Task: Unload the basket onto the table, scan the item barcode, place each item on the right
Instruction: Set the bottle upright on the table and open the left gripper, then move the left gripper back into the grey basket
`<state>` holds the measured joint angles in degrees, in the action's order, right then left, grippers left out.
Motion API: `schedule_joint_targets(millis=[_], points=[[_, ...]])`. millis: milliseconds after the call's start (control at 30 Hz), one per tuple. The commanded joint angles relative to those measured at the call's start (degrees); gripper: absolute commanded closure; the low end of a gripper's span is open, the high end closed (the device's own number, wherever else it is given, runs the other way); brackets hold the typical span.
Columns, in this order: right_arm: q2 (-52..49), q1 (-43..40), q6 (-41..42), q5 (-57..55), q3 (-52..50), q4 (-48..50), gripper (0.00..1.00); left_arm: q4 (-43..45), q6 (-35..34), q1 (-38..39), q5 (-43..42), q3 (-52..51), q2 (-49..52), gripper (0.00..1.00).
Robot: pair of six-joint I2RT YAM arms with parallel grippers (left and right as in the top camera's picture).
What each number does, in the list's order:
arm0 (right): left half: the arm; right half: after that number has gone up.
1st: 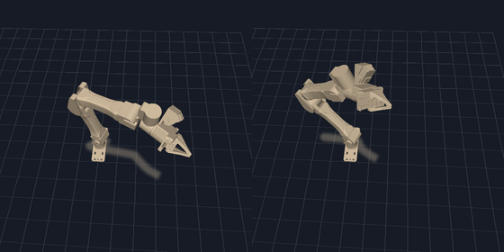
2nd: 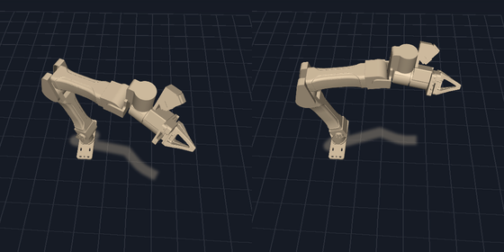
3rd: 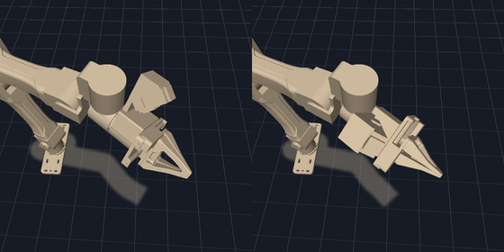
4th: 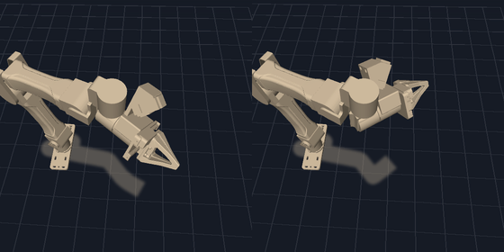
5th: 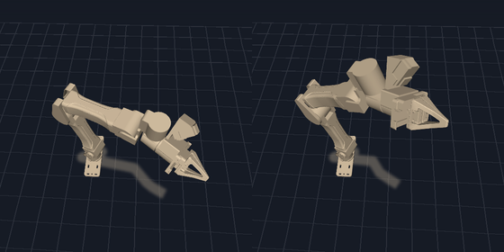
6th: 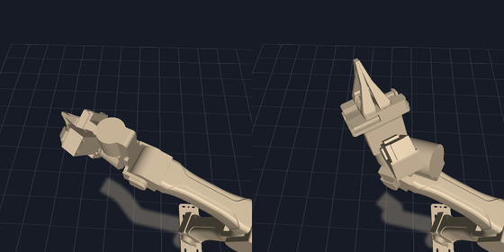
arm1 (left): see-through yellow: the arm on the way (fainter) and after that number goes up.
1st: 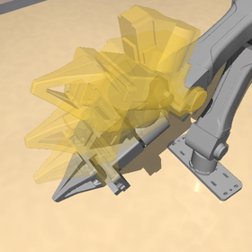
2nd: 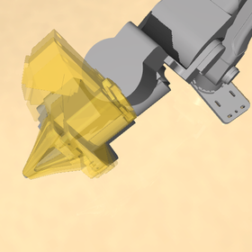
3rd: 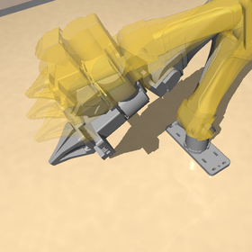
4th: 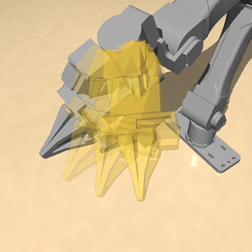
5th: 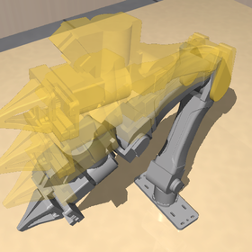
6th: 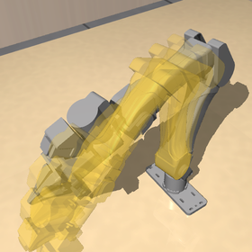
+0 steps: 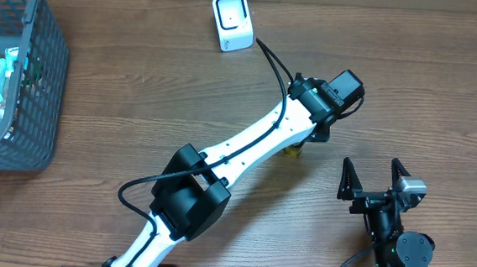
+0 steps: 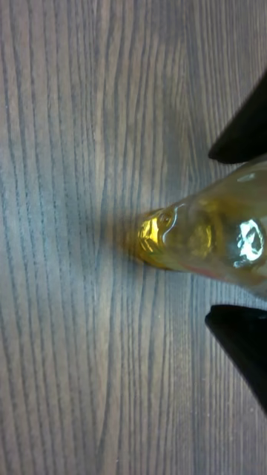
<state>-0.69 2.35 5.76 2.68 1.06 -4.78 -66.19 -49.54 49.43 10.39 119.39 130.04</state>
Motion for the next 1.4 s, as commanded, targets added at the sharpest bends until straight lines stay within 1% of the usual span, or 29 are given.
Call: schedule_joint_targets(millis=[0, 33, 167, 367, 400, 433, 633, 767, 867, 967, 1167, 1267, 1367], points=[[0.5, 0.3, 0.2, -0.2, -0.6, 0.1, 0.0, -0.2, 1.2, 0.1, -1.1, -0.4, 0.0, 0.33], [0.5, 0.3, 0.2, -0.2, -0.6, 0.1, 0.0, -0.2, 1.6, 0.1, -1.1, -0.4, -0.1, 0.29], [0.5, 0.3, 0.2, -0.2, -0.6, 0.1, 0.0, 0.0, 2.9, 0.1, -1.0, -0.2, -0.5, 0.27], [0.5, 0.3, 0.2, -0.2, -0.6, 0.1, 0.0, 0.0, 8.5, 0.0, -1.0, 3.9, -3.0, 0.25], [0.5, 0.3, 0.2, -0.2, -0.6, 0.1, 0.0, 0.0, 9.4, 0.0, -1.1, 4.9, -3.5, 0.1], [0.5, 0.3, 0.2, -0.2, -0.6, 0.1, 0.0, 0.0, 10.8, 0.0, -1.4, 6.1, -4.1, 0.0], [0.5, 0.3, 0.2, -0.2, -0.6, 0.1, 0.0, -2.6, 20.2, -0.5, -1.3, 13.6, -7.3, 0.0], [0.5, 0.3, 0.2, -0.2, -0.6, 0.1, 0.0, -5.4, 24.5, -3.2, -1.2, 18.1, -10.2, 0.0], [0.5, 0.3, 0.2, -0.2, -0.6, 0.1, 0.0, -6.2, 30.3, -6.6, -1.2, 19.3, -13.3, 0.0], [0.5, 0.3, 0.2, -0.2, -0.6, 0.1, 0.0, -7.0, 35.3, -10.7, 0.4, 19.4, -16.8, 0.0], [0.5, 0.3, 0.2, -0.2, -0.6, 0.1, 0.0, -8.9, 37.7, -20.6, 6.9, 19.4, -24.2, 0.01], [0.5, 0.3, 0.2, -0.2, -0.6, 0.1, 0.0, -8.5, 42.0, -27.1, 8.1, 19.4, -27.5, 0.0], [0.5, 0.3, 0.2, -0.2, -0.6, 0.1, 0.0, -7.8, 42.3, -34.7, 9.8, 19.4, -30.1, 0.01]])
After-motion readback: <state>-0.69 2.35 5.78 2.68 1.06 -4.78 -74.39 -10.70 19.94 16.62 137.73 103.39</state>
